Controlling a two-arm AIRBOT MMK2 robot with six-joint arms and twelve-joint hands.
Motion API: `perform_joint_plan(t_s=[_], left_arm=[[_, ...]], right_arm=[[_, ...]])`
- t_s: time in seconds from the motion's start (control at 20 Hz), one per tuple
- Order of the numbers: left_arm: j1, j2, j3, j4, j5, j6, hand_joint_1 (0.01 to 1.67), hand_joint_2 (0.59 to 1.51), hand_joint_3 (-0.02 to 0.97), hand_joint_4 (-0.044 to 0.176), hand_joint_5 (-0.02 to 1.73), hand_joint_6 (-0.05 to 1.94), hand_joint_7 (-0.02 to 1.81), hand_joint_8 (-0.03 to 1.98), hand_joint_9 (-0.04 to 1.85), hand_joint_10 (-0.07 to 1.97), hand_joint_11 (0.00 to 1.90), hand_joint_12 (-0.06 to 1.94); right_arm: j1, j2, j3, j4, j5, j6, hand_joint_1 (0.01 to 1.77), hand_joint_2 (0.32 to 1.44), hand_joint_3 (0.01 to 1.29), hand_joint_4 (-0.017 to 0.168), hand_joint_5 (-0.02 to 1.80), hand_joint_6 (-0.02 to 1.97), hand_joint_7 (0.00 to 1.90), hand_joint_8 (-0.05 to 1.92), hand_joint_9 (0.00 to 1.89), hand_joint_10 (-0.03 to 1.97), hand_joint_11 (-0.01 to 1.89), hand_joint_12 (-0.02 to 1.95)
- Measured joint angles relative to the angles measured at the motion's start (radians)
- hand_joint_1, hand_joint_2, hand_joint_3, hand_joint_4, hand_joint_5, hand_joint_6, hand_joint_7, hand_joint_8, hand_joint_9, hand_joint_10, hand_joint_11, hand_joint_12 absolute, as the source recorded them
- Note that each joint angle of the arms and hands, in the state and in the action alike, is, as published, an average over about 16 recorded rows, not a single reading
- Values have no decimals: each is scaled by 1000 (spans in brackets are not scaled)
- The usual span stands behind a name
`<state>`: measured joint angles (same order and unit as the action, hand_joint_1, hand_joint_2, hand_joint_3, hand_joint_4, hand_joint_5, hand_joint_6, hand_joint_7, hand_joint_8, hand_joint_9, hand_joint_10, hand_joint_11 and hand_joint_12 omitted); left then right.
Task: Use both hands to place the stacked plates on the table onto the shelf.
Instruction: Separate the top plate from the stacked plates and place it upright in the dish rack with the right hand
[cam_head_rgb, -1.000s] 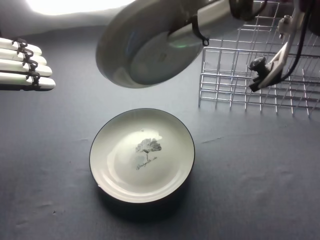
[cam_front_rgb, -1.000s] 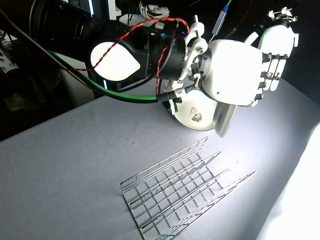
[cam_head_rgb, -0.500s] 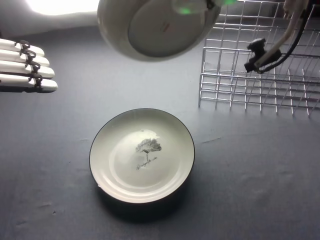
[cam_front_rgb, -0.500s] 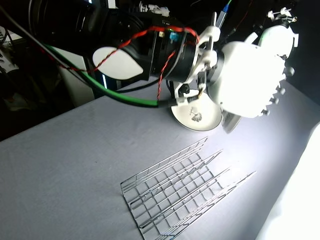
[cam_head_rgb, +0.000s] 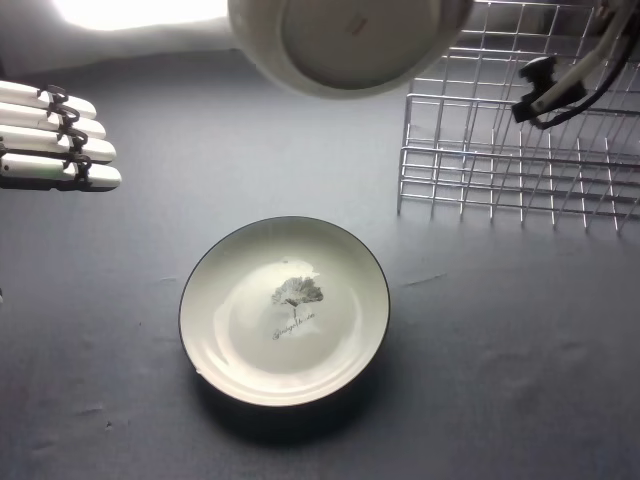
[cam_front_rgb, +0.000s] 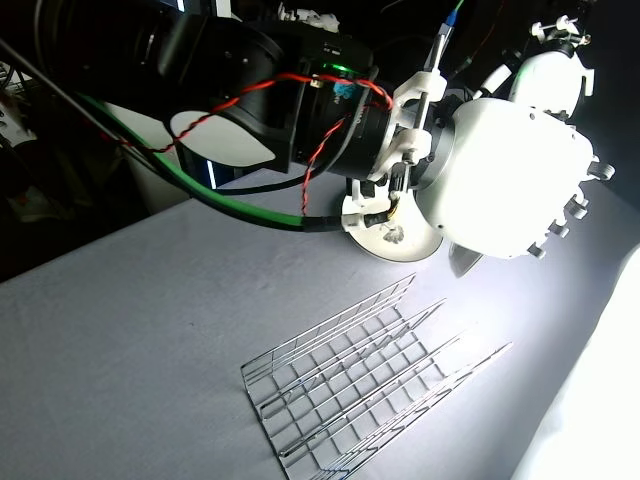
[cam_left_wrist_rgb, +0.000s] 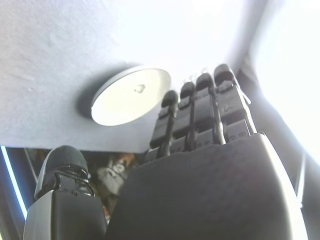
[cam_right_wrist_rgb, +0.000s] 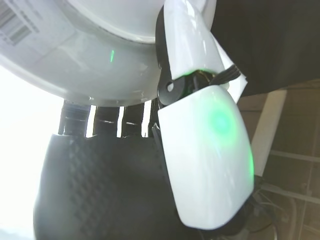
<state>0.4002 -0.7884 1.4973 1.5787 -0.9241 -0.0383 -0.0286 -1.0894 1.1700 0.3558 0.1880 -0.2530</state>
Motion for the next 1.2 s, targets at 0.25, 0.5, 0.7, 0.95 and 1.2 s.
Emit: perform_joint_plan(t_s=[0.25, 0.5, 0.7, 0.95, 1.2], left_arm=[[0, 0, -5, 2, 1, 0, 16, 1081, 10, -2, 20, 18, 18, -2, 21, 5, 21, 13], [0, 1, -17, 2, 1, -5, 16, 1081, 11, -2, 20, 18, 17, -3, 22, 5, 21, 13], [2, 1, -36, 2, 0, -16, 16, 1083, 11, -2, 20, 18, 17, -3, 22, 5, 21, 12], [11, -4, -71, 4, 0, -34, 16, 1084, 12, -2, 20, 18, 17, -3, 22, 5, 20, 12], [26, -18, -112, 16, 4, -56, 16, 1086, 12, -2, 20, 18, 16, -2, 21, 5, 20, 12]], right_arm=[[-14, 40, 2, -1, 5, -2, 1483, 1025, 11, -9, 805, 1156, 813, 993, 808, 1204, 831, 1583], [-31, 78, 14, -5, 10, -5, 1483, 1025, 10, -8, 807, 1140, 835, 966, 818, 1194, 838, 1569], [-46, 102, 25, -12, 13, -7, 1483, 1024, 9, -8, 811, 1125, 850, 938, 821, 1179, 842, 1562], [-74, 127, 38, -25, 17, -8, 1483, 1024, 9, -8, 814, 1109, 867, 926, 832, 1175, 844, 1561], [-121, 148, 43, -52, 29, -8, 1483, 1024, 9, -8, 817, 1100, 870, 934, 830, 1183, 843, 1567]])
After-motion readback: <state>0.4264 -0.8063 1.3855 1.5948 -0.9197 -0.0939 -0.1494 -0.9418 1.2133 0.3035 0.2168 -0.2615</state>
